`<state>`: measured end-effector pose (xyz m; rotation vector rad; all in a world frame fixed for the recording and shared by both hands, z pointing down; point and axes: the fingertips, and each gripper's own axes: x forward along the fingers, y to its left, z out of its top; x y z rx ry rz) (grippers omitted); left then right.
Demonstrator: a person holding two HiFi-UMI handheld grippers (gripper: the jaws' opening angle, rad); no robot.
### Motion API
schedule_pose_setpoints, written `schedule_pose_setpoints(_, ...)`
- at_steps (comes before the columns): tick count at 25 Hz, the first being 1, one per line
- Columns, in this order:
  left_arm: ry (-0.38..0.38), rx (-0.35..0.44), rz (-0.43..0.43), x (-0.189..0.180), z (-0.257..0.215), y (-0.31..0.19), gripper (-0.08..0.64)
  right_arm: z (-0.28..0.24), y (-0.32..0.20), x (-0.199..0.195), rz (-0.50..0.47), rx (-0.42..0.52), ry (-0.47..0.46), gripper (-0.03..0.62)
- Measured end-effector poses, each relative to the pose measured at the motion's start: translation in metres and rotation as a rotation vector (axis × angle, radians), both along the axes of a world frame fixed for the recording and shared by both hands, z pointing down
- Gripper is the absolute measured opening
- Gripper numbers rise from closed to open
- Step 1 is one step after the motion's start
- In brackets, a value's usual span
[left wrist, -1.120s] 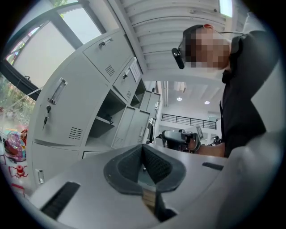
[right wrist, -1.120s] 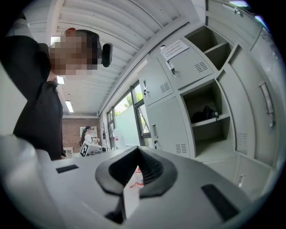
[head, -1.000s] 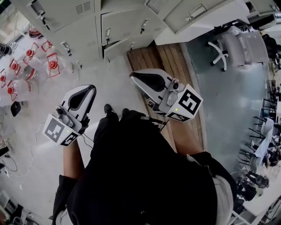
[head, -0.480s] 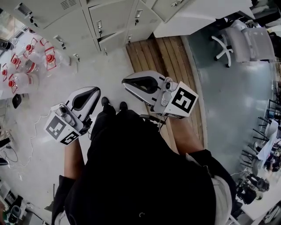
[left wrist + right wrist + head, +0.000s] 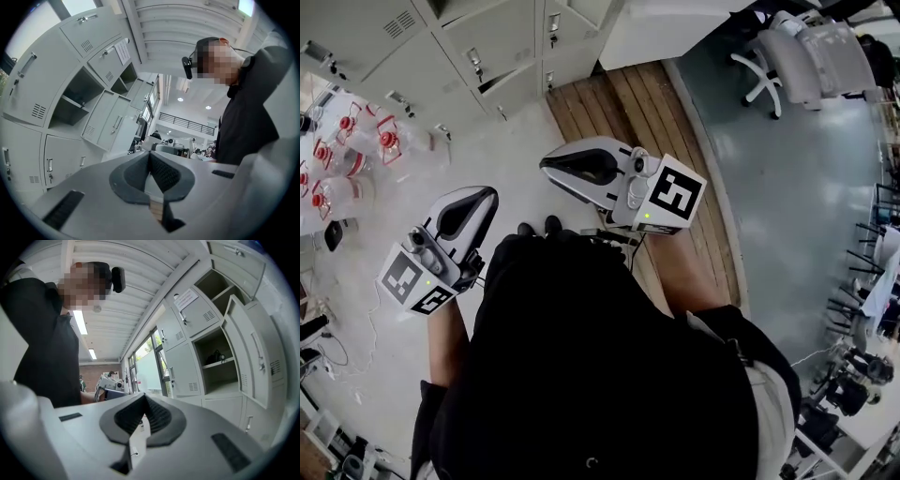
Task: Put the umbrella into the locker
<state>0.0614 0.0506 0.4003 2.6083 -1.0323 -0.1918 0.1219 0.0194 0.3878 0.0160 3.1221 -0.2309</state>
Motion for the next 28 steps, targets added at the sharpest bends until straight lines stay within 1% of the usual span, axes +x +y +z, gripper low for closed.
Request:
schedule_pose_setpoints(3,0.005,0.008,0.023,0.014,-0.006,-0.011,0.015,-0.009,-0.003,0.011,0.017,0.001,-0.023,0.011)
schedule_pose_setpoints(8,0.010,0.050,0.067,0.036,-0.018,-0.020,0.015,-0.011,-0.002,0.016,0.011,0.026,-0.017,0.011)
schedule_pose_setpoints(13,0.032,0.044,0.051,0.036,-0.013,-0.021,0.015,-0.017,-0.002,0.020,-0.011,0.081,-0.028,0.010)
schedule_pose_setpoints(15,0.009,0.043,0.057,0.038,-0.009,-0.022,0.015,-0.020,-0.003,0.022,-0.015,0.094,-0.036,0.011)
schedule_pose_setpoints(18,-0.069,0.049,0.058,0.043,0.001,-0.023,0.015,-0.020,0.002,0.024,-0.029,0.099,-0.042,0.009)
schedule_pose_setpoints(20,-0.086,0.049,0.054,0.047,0.005,-0.026,0.015,-0.018,0.004,0.026,-0.034,0.104,-0.031,0.011)
schedule_pose_setpoints(23,-0.064,0.048,0.071,0.054,0.005,-0.029,0.015,-0.015,0.002,0.029,-0.024,0.111,-0.020,0.010)
schedule_pose_setpoints(28,-0.034,0.022,0.115,0.060,0.006,-0.029,0.015,-0.025,0.001,0.033,0.004,0.116,-0.063,0.011)
